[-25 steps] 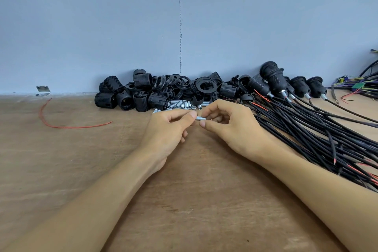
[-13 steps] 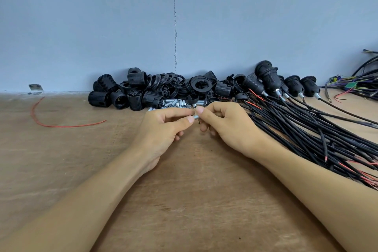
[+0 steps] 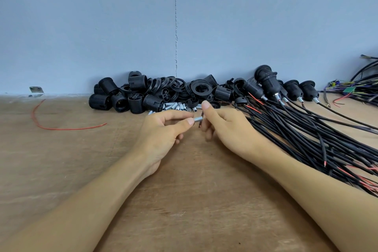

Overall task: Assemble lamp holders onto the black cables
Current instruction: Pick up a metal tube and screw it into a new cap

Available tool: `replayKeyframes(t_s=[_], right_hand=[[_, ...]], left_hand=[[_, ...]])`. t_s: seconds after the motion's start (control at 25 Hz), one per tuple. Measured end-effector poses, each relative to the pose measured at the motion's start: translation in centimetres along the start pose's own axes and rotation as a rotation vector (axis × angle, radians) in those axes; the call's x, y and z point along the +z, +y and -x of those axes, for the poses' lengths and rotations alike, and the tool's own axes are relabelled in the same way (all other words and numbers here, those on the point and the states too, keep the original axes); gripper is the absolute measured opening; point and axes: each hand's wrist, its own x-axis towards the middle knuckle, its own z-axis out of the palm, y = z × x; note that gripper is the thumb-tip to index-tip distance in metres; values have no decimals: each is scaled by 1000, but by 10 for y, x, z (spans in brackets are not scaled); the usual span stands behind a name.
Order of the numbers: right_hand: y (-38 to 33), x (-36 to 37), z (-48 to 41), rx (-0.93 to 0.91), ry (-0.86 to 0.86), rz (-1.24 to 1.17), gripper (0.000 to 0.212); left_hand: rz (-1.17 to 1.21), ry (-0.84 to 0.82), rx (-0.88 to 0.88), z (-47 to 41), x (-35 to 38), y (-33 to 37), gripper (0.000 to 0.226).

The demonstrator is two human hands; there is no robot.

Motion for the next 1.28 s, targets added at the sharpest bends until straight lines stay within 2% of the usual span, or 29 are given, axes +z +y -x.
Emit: replayKeyframes(t_s=[0.12, 0.2, 0.28, 0.4, 0.44, 0.52, 0.56, 0.68, 0.72, 0.8, 0.84, 0.96, 1.0, 1.12, 1.16, 1.24, 1.28], right_hand=[[5, -3, -2, -15, -78, -66, 36], [6, -2, -3, -23, -67, 29, 48], [7, -1, -4, 8, -45, 25, 61], [8, -4, -3, -16, -82, -49, 33], [9, -4, -3, -20, -78, -19, 33], [8, -5, -4, 12, -28, 18, 52], [8, -6, -5, 22, -24, -6, 53], [7, -9, -3, -16, -124, -104, 21], [7, -9, -3, -23, -127, -86, 23], [7, -7, -4, 7, -62, -55, 47], [7, -7, -4, 27, -49, -71, 50], [5, -10, -2, 2, -133, -134, 22], [5, -10, -2, -9, -139, -117, 22], [4, -7, -3, 22, -87, -92, 51], [4, -8, -3, 30, -93, -104, 47], [4, -10, -1, 21, -144, -125, 25], [4, -11, -1, 8, -154, -111, 23]], left_hand=[[0, 1, -3, 0, 0, 0, 11], [-16, -4, -4, 0, -1, -1, 10], [-16, -7, -6, -1, -1, -1, 10], [3, -6, -13, -1, 0, -1, 10], [-3, -6, -14, -1, 0, -1, 11], [-20, -13, -13, 0, 1, -1, 14], [-26, -17, -10, 0, 0, -1, 16], [-41, -23, 9, 2, 1, 0, 24], [-48, -24, 12, 2, 1, 0, 27], [-61, -27, 18, 2, 2, 1, 31], [-67, -26, 23, 3, 2, 1, 32], [-44, -29, 37, 4, 2, 1, 34], [-33, -28, 36, 4, 2, 1, 34], [-59, -23, 40, 3, 3, 1, 34], [-62, -23, 45, 4, 3, 1, 34], [-48, -29, 50, 4, 3, 1, 35], [-49, -30, 51, 5, 3, 1, 35]])
